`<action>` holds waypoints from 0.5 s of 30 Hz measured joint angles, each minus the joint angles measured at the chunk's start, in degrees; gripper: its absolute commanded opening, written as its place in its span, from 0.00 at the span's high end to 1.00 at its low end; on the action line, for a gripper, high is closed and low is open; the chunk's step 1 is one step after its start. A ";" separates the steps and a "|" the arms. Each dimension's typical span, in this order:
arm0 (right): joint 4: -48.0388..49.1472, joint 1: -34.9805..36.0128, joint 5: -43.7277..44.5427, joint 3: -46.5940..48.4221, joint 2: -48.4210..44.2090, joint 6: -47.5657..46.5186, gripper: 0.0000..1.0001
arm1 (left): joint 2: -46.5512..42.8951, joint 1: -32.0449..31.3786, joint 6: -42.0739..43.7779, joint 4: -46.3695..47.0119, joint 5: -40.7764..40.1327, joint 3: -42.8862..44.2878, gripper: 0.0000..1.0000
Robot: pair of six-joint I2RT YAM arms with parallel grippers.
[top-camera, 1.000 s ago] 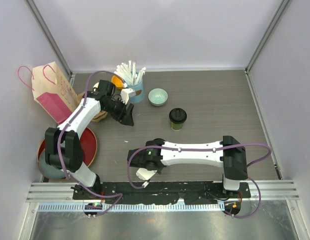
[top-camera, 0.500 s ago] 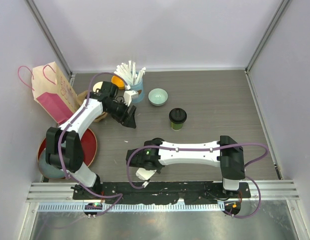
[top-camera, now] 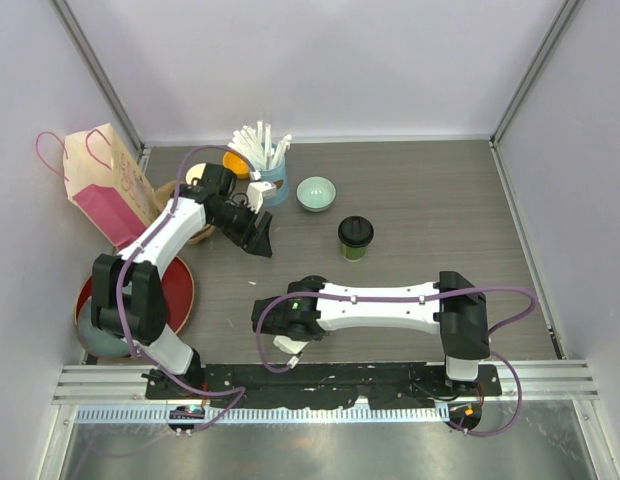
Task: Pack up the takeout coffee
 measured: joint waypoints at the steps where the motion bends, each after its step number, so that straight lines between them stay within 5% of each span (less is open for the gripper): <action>1: 0.24 0.00 0.33 0.00 -0.02 0.07 0.60 | 0.00 0.00 0.02 0.00 0.00 0.00 0.39; 4: 2.08 0.00 0.63 0.00 -0.83 0.24 0.53 | -0.02 0.00 0.09 -0.11 0.00 0.00 0.39; 5: 3.13 0.00 0.35 0.00 -1.64 0.37 0.40 | -0.09 0.00 0.17 -0.15 0.00 0.00 0.39; 11: 8.57 0.26 -1.29 0.00 -10.14 5.46 0.36 | -1.22 0.00 0.52 -2.05 0.39 0.15 0.40; 14: 15.76 0.33 -1.03 -1.64 -16.63 13.49 0.22 | -2.03 0.00 0.13 -2.99 1.92 0.37 0.41; 15: 20.39 0.31 -0.17 -3.43 -19.39 17.64 0.24 | -2.51 0.00 -0.17 -3.15 2.54 0.37 0.41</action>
